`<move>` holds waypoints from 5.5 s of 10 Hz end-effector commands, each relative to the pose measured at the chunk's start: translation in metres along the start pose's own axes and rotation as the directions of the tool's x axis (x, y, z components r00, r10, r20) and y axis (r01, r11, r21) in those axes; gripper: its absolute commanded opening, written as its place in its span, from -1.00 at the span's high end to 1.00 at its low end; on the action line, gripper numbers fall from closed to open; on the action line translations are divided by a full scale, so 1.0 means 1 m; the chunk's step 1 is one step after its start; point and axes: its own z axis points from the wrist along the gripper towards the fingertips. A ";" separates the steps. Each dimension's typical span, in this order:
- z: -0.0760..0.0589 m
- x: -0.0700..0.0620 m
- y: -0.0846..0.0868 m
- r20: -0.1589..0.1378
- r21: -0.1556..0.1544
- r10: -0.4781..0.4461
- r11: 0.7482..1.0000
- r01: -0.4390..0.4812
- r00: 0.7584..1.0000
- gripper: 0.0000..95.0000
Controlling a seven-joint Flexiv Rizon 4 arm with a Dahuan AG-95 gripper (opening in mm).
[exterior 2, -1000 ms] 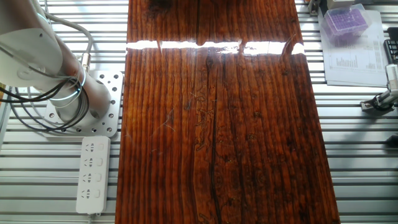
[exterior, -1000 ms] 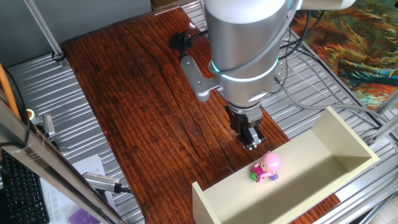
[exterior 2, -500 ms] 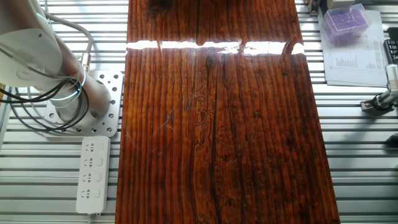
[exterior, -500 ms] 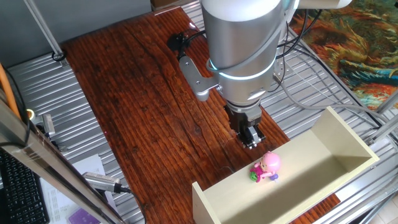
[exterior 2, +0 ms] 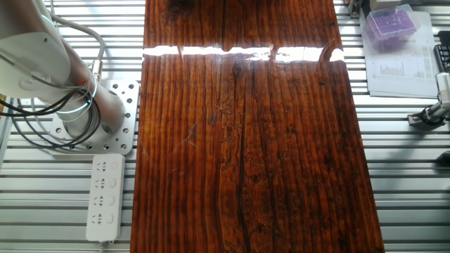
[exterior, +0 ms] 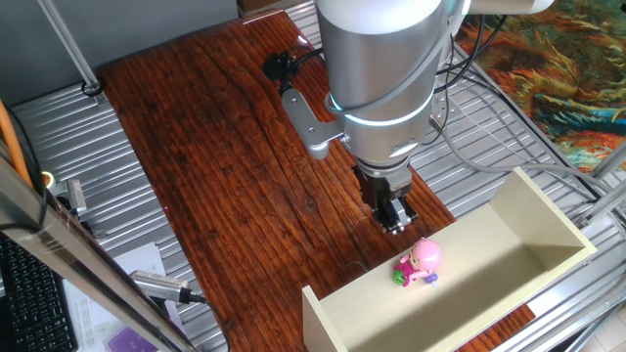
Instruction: Put the object on the shelf
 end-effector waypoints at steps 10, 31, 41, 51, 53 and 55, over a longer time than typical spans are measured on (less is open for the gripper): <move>-0.001 0.001 0.001 0.002 -0.002 0.000 1.000 0.000 1.000 0.60; -0.001 0.001 0.001 0.004 0.000 -0.003 1.000 0.003 1.000 0.60; -0.003 -0.001 -0.019 -0.003 0.006 -0.029 1.000 0.029 1.000 0.60; 0.028 -0.016 -0.074 0.000 0.013 -0.126 0.992 0.126 0.992 1.00; 0.031 -0.017 -0.076 -0.002 0.015 -0.127 0.992 0.127 0.992 1.00; 0.036 -0.019 -0.078 -0.002 0.013 -0.123 0.992 0.123 0.992 1.00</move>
